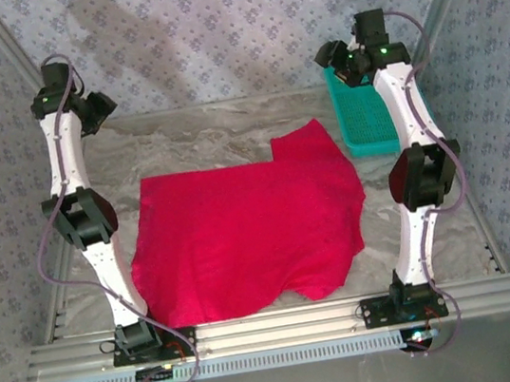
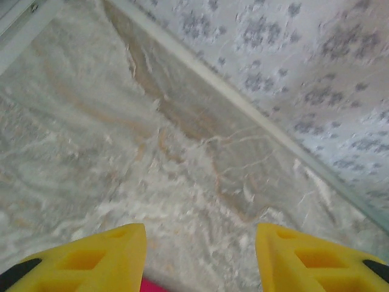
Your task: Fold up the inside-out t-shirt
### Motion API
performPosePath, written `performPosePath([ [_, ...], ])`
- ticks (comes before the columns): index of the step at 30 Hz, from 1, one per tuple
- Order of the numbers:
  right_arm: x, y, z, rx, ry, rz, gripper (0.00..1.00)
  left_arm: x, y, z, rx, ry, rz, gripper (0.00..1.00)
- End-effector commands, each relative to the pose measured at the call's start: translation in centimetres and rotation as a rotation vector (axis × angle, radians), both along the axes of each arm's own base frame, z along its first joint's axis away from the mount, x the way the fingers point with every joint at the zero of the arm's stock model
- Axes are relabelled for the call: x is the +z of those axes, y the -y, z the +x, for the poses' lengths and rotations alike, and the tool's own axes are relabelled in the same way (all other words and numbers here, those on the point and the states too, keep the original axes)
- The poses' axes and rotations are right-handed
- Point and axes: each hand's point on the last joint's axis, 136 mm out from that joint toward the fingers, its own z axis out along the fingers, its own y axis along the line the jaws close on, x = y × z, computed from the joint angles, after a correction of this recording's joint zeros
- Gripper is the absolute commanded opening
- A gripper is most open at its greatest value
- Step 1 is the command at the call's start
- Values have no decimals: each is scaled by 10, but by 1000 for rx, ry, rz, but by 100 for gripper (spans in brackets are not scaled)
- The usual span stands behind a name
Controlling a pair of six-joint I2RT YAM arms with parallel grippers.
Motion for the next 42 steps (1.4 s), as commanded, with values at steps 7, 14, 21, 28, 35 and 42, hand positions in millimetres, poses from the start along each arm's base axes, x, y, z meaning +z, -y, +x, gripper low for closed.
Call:
performPosePath([
  [7, -87, -66, -139, 226, -141, -120, 67, -38, 168, -130, -287, 52, -132, 51],
  [14, -200, -77, -216, 323, -382, -149, 67, -152, 158, -201, -222, -135, -184, 52],
  [21, -252, -74, -209, 326, -491, -219, 66, -231, 131, -188, -132, -289, -216, 51],
  [28, -260, -75, -110, 302, -459, -247, 63, -242, 78, -91, -39, -270, -193, 49],
  [35, -191, -93, -60, 380, -342, -281, 64, -162, 72, -40, -88, -109, -75, 50],
  [42, -176, -99, -178, 473, -319, -268, 53, -117, 134, -128, -252, -58, 5, 48],
])
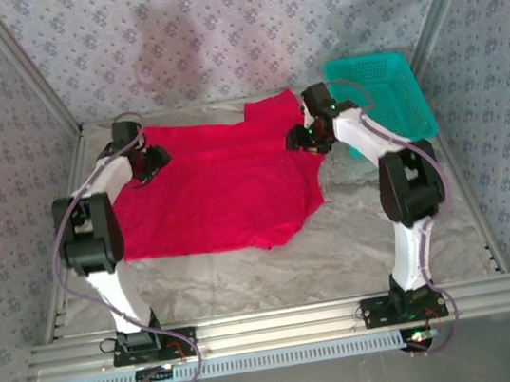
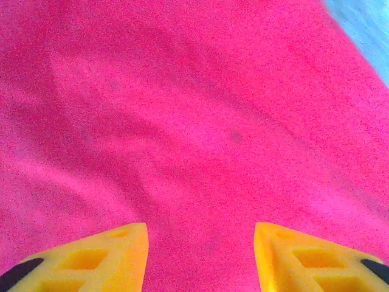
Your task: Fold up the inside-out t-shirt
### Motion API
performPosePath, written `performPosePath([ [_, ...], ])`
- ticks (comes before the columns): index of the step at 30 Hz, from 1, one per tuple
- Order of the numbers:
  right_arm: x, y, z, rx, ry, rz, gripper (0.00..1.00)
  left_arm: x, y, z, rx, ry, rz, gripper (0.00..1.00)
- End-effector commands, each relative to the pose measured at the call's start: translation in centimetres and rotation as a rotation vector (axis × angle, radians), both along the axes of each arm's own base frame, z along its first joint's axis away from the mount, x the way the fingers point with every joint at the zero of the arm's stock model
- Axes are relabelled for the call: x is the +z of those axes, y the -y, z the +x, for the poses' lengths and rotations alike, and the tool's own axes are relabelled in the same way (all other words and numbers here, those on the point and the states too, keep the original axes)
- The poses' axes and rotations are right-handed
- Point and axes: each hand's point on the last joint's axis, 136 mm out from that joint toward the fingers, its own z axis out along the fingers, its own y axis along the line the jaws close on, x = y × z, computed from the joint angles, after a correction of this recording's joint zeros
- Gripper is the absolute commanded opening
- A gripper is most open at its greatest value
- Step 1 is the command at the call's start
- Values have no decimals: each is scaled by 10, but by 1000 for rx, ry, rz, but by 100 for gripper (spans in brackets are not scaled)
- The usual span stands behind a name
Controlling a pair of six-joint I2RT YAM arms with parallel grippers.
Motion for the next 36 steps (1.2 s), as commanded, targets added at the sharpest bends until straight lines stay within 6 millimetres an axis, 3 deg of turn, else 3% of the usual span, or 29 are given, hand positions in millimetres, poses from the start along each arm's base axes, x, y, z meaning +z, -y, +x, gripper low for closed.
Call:
performPosePath([
  [1, -12, -10, -71, 75, -59, 39, 49, 19, 36, -52, -116, 14, 24, 47],
  [3, -24, -19, -110, 102, -85, 78, 43, 10, 65, -85, -181, 0, -21, 45],
  [6, -35, -35, -149, 141, -104, 104, 42, -5, 100, -131, -260, -23, -57, 42],
  [9, -44, -52, -177, 184, -123, 121, 48, -17, 120, -168, -312, -54, -53, 40],
  [12, -57, -59, -191, 207, -132, 75, 54, -23, 128, -192, -320, -64, -76, 39],
  [15, -69, -57, -182, 184, -140, 36, 51, -23, 132, -204, -318, -53, -108, 36],
  [16, -72, -55, -177, 172, -138, 19, 43, -21, 134, -206, -321, -44, -117, 35],
  [18, -68, -55, -165, 154, -134, 3, 16, -16, 142, -208, -350, -9, -151, 35],
  [20, -56, -59, -157, 151, -130, -2, 4, -10, 154, -211, -401, 22, -184, 35],
  [26, -17, -78, -141, 172, -138, 64, 3, 19, 206, -217, -632, 145, -240, 42],
  [29, -21, -79, -133, 162, -163, 75, 3, 25, 225, -215, -726, 184, -220, 45],
  [30, -12, -83, -124, 160, -145, 90, 3, 25, 230, -214, -749, 194, -215, 46],
  [36, -16, -82, -117, 149, -161, 109, 3, 19, 250, -199, -834, 233, -176, 49],
])
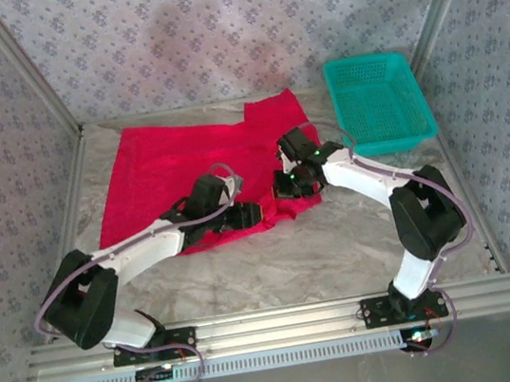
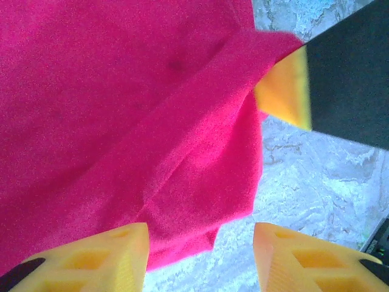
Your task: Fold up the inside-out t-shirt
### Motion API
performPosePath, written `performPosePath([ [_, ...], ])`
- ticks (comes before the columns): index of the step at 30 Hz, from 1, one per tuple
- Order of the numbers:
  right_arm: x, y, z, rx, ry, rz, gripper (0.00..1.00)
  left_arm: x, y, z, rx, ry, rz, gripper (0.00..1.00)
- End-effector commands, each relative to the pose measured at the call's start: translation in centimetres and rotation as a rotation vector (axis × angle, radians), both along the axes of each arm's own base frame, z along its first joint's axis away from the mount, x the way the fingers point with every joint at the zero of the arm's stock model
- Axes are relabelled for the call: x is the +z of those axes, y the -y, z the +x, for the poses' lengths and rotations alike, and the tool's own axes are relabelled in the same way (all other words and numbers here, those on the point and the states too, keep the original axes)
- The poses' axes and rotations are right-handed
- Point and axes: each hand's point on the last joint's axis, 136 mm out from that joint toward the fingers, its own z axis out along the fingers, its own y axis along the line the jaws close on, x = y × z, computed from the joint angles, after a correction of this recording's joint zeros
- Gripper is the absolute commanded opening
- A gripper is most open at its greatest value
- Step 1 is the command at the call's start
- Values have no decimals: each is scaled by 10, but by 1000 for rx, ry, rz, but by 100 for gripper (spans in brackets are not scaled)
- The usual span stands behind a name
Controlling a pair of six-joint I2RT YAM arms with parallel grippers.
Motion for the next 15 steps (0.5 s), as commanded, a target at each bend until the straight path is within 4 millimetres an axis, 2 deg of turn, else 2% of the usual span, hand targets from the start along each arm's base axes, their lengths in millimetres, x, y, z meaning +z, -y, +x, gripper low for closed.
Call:
performPosePath([
  [1, 1, 2, -2, -2, -42, 8, 3, 13, 22, 11, -93, 87, -27, 50],
  [6, 1, 7, 7, -26, -50, 28, 5, -3, 42, 14, -157, 38, -18, 50],
  [11, -6, 8, 22, -45, -79, 47, 8, -18, 49, 15, -174, 8, -17, 48],
  [13, -9, 7, 27, -48, -86, 53, 9, -22, 51, 16, -176, 1, -11, 35],
  [15, -9, 7, 31, -48, -92, 58, 10, -24, 52, 19, -173, -10, 0, 13],
])
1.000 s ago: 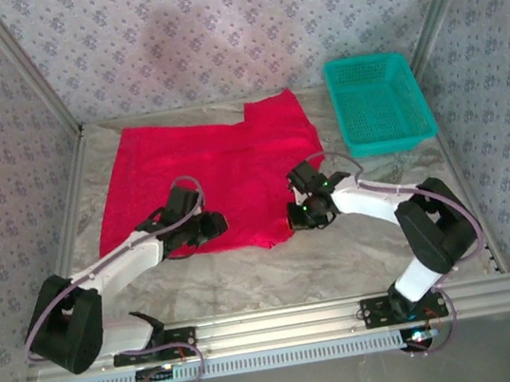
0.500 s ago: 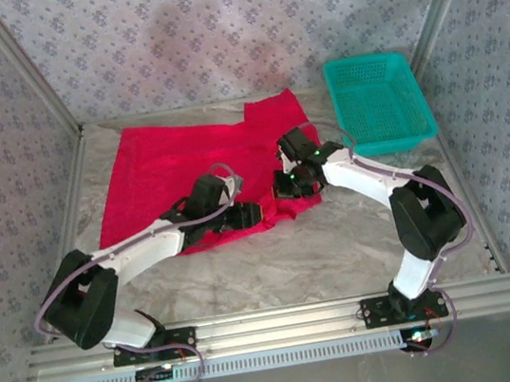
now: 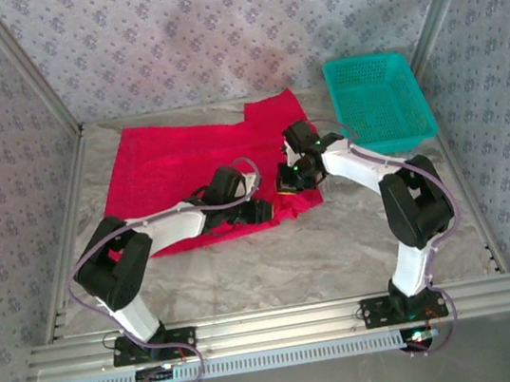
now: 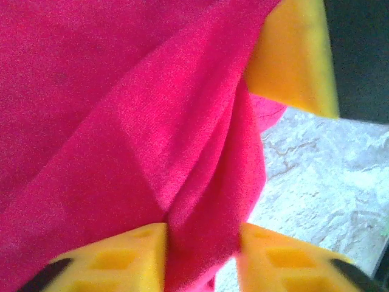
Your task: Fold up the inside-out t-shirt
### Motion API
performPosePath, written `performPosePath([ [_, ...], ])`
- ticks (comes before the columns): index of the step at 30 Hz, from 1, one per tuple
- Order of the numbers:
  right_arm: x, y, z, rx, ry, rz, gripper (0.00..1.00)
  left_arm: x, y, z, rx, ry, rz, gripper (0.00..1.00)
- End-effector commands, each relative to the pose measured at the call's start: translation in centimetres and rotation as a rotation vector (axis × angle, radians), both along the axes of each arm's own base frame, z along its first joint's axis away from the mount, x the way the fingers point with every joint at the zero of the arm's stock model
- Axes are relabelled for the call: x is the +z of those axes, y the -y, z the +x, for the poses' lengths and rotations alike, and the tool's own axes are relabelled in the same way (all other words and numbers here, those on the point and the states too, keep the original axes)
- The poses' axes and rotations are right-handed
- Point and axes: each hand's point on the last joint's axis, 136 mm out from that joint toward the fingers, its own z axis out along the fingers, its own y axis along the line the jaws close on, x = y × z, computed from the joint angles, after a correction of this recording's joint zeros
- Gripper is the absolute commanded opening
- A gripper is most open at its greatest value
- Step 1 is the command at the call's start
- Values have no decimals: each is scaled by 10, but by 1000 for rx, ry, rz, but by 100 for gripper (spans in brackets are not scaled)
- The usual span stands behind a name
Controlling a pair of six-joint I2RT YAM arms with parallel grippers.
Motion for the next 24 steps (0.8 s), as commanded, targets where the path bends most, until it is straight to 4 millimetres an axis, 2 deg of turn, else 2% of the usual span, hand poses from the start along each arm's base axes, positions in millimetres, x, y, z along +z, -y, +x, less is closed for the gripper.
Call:
performPosePath([
  [1, 4, -2, 5, 0, -20, 18, 12, 12, 14, 6, -34, 24, -27, 6],
  [2, 5, 1, 5, 2, -17, 12, 15, 14, 14, 8, -28, 23, -22, 0],
  [5, 8, 10, -4, 3, 2, -16, 32, 21, 12, 15, 6, 15, -9, 0],
  [8, 7, 21, -22, -3, 0, -36, 40, 34, 9, 19, 40, 7, -29, 0],
  [12, -4, 27, -47, -20, -12, -13, 41, 49, 0, 26, 101, -20, -75, 0],
  [16, -3, 7, -48, -26, 25, 83, 40, 55, -8, 33, 148, -52, -135, 0],
  [18, -4, -4, -43, -25, 35, 107, 47, 54, -11, 34, 155, -63, -142, 0],
  [21, -5, -23, -34, -15, 39, 131, 51, 50, -14, 33, 164, -73, -139, 0],
  [24, -10, -32, -22, -19, 44, 113, 52, 47, -18, 34, 181, -86, -143, 0],
])
